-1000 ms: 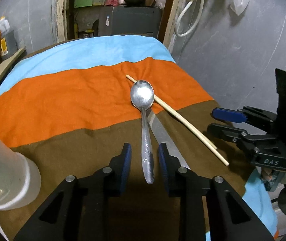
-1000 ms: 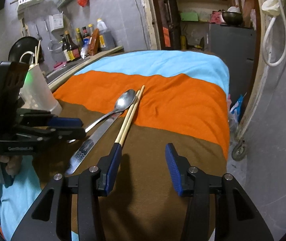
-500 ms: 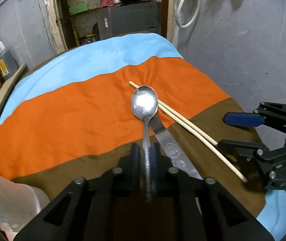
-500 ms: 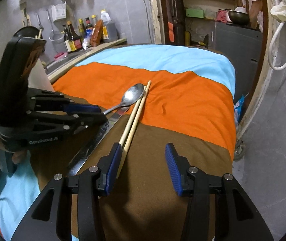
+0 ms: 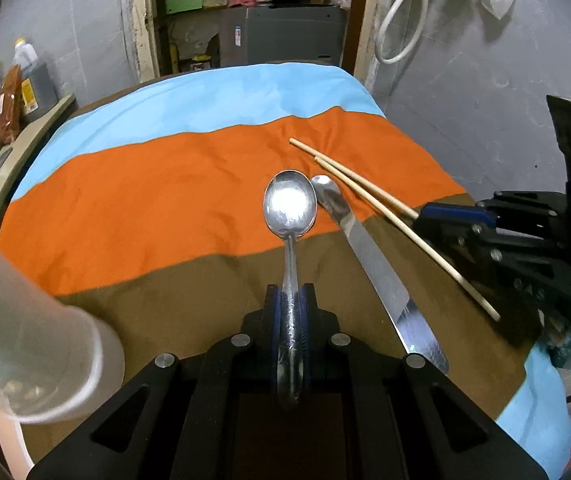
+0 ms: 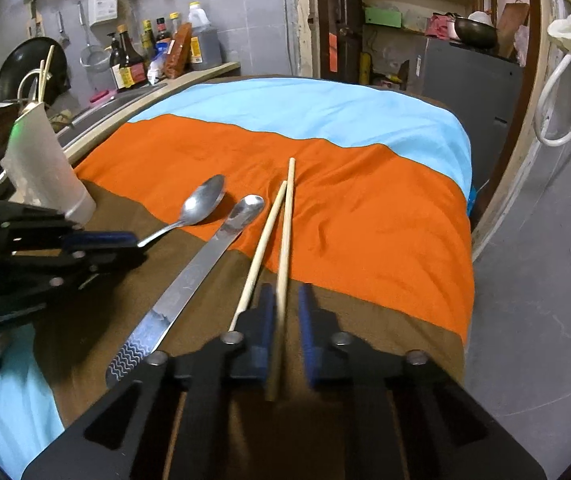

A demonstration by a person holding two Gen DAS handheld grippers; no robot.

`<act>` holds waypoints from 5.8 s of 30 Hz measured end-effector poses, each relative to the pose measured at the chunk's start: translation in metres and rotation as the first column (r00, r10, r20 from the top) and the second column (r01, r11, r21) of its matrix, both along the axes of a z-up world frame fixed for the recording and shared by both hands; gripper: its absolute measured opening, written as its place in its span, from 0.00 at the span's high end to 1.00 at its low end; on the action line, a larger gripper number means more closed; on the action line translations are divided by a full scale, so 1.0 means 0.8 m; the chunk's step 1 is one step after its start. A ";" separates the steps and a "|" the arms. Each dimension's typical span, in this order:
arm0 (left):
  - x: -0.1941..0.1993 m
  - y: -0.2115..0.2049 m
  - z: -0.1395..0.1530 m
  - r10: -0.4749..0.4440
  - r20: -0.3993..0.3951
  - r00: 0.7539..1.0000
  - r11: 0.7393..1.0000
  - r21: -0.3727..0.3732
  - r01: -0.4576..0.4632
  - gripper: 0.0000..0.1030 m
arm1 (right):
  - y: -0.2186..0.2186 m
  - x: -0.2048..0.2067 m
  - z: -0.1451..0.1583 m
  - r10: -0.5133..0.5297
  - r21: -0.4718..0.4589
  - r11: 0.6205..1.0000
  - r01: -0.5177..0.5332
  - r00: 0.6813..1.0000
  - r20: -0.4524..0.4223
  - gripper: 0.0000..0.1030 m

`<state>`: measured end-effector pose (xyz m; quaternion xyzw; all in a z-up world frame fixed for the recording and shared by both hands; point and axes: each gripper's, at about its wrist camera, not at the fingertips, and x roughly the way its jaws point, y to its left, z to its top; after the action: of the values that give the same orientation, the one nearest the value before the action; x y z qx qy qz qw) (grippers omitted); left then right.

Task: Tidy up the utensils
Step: 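Lift the silver spoon with the left tool while the right tool lifts the chopstick, then carry the spoon toward the basket with the left tool while the right carries the chopstick, then open the left tool over the basket while the right drops the chopstick into the cup, then move the left tool to the knife while the right tool approaches the last chopstick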

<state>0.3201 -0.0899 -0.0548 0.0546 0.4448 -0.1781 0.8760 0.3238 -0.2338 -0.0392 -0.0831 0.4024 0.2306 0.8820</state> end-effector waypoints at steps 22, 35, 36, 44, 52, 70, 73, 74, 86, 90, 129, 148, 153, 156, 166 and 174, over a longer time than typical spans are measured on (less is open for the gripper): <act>0.058 -0.010 -0.004 0.023 -0.005 1.000 0.999 -0.035 -0.023 0.71 | 0.001 0.056 -0.005 0.032 -0.027 0.999 -0.034 0.997 -0.071 0.82; 0.083 -0.013 -0.005 -0.007 -0.025 1.000 1.000 -0.022 0.006 0.70 | 0.025 0.100 -0.003 0.065 -0.067 0.995 -0.074 0.990 -0.128 0.79; 0.084 -0.012 -0.005 -0.006 -0.024 1.000 1.000 -0.027 0.005 0.71 | 0.025 0.104 -0.003 0.065 -0.065 0.995 -0.074 0.989 -0.134 0.78; 0.078 -0.009 -0.002 0.004 -0.016 1.000 0.997 -0.081 -0.006 0.72 | 0.044 0.114 0.000 0.069 -0.142 0.985 -0.094 0.983 -0.172 0.95; 0.038 0.002 0.029 0.034 0.119 0.992 0.987 -0.160 -0.015 0.72 | 0.013 0.078 0.028 0.004 0.039 0.999 -0.002 0.999 -0.037 0.97; -0.064 0.048 0.138 0.199 0.526 0.827 0.950 -0.310 -0.031 0.72 | 0.021 -0.030 0.142 -0.083 0.497 0.848 -0.185 0.879 0.470 0.97; -0.077 0.071 0.161 0.238 0.557 0.795 0.941 -0.336 -0.046 0.72 | 0.041 -0.038 0.162 -0.086 0.517 0.826 -0.226 0.856 0.511 0.97; -0.080 0.079 0.166 0.249 0.568 0.785 0.939 -0.340 -0.051 0.72 | 0.049 -0.039 0.168 -0.083 0.523 0.817 -0.242 0.849 0.522 0.97; -0.100 0.203 0.215 0.401 0.646 0.649 0.905 -0.391 -0.169 0.72 | 0.150 -0.046 0.204 -0.095 0.586 0.723 -0.365 0.789 0.608 0.97; -0.105 0.249 0.222 0.451 0.655 0.607 0.882 -0.432 -0.189 0.72 | 0.179 -0.041 0.197 -0.103 0.620 0.683 -0.386 0.790 0.605 0.97; -0.116 0.332 0.134 0.579 0.653 0.489 0.810 -0.529 -0.253 0.71 | 0.222 -0.030 0.135 -0.031 0.508 0.805 -0.308 0.832 0.554 0.81; -0.140 0.269 0.168 0.487 0.594 0.640 0.866 -0.421 -0.268 0.26 | 0.128 -0.079 0.169 -0.109 0.488 0.845 -0.219 0.823 0.558 0.24; -0.150 0.226 0.180 0.447 0.615 0.650 0.891 -0.374 -0.258 0.08 | 0.100 -0.096 0.176 -0.141 0.460 0.871 -0.171 0.811 0.568 0.13; -0.153 0.203 0.183 0.420 0.622 0.661 0.904 -0.349 -0.246 0.05 | 0.082 -0.104 0.178 -0.167 0.450 0.883 -0.131 0.809 0.563 0.00; -0.158 0.136 0.181 0.334 0.628 0.703 0.939 -0.286 -0.191 0.04 | 0.025 -0.142 0.182 -0.207 0.385 0.921 -0.049 0.777 0.594 0.00; -0.158 0.086 0.168 0.271 0.628 0.729 0.958 -0.249 -0.141 0.04 | -0.014 -0.161 0.173 -0.222 0.344 0.939 -0.003 0.759 0.612 0.00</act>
<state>0.1937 -0.0211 0.0792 -0.0176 0.0939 -0.0894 0.9914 0.1948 -0.2451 0.0991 0.0132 0.0369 0.1985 0.9793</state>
